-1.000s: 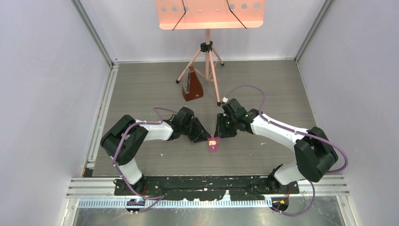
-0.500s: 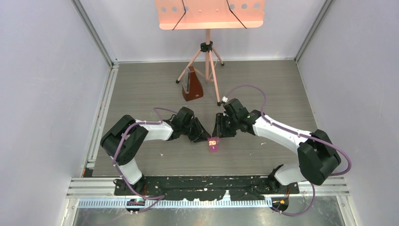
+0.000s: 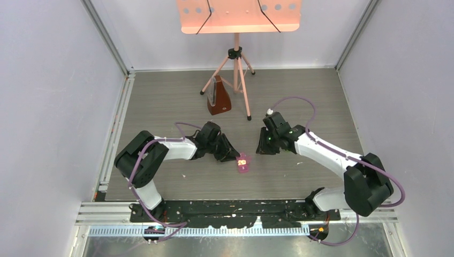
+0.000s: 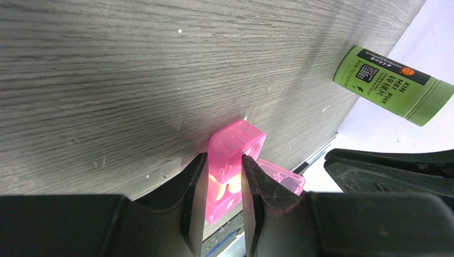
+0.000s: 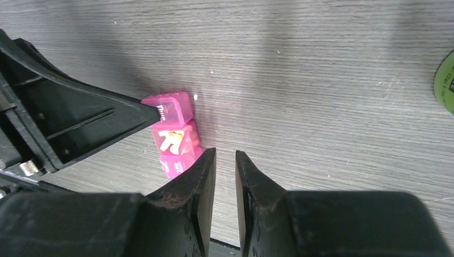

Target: Sort the pills into containers

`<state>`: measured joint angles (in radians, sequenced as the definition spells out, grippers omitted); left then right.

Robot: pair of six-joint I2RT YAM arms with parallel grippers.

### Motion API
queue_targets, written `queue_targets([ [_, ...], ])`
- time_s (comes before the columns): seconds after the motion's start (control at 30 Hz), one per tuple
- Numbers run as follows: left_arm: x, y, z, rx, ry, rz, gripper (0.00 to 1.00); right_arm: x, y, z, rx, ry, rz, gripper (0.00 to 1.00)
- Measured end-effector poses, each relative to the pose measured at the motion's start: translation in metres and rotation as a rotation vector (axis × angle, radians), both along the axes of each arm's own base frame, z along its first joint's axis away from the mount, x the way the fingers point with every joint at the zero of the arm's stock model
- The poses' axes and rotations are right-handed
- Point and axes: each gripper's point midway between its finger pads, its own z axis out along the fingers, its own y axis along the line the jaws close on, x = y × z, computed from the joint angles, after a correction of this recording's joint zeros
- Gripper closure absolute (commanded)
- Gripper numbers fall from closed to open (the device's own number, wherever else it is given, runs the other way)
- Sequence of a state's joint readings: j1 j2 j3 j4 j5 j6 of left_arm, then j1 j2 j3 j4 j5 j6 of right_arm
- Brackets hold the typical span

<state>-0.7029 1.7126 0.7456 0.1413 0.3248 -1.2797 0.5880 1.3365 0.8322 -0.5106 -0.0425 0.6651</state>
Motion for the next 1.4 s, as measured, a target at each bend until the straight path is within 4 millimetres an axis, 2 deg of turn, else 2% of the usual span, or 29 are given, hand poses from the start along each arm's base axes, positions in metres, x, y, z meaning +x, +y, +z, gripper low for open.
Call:
queue_targets([
  [0.2,0.000,0.000,0.000,0.000,0.000,0.000,0.72,-0.006,0.002,-0.016,-0.025,0.055,0.041,0.63],
  [0.5,0.000,0.000,0.000,0.000,0.001,0.000,0.73,-0.016,0.019,-0.020,0.035,0.094,0.136,0.59],
  [0.9,0.000,0.000,0.000,-0.002,0.003,0.001,0.73,-0.025,0.037,-0.023,0.080,0.110,0.220,0.57],
  [1.17,-0.001,0.000,0.000,-0.002,0.004,0.000,0.73,-0.034,0.044,-0.036,0.058,0.143,0.262,0.55],
  [1.4,-0.001,0.000,0.000,-0.003,0.006,-0.001,0.73,-0.032,0.047,-0.040,0.042,0.139,0.257,0.54],
])
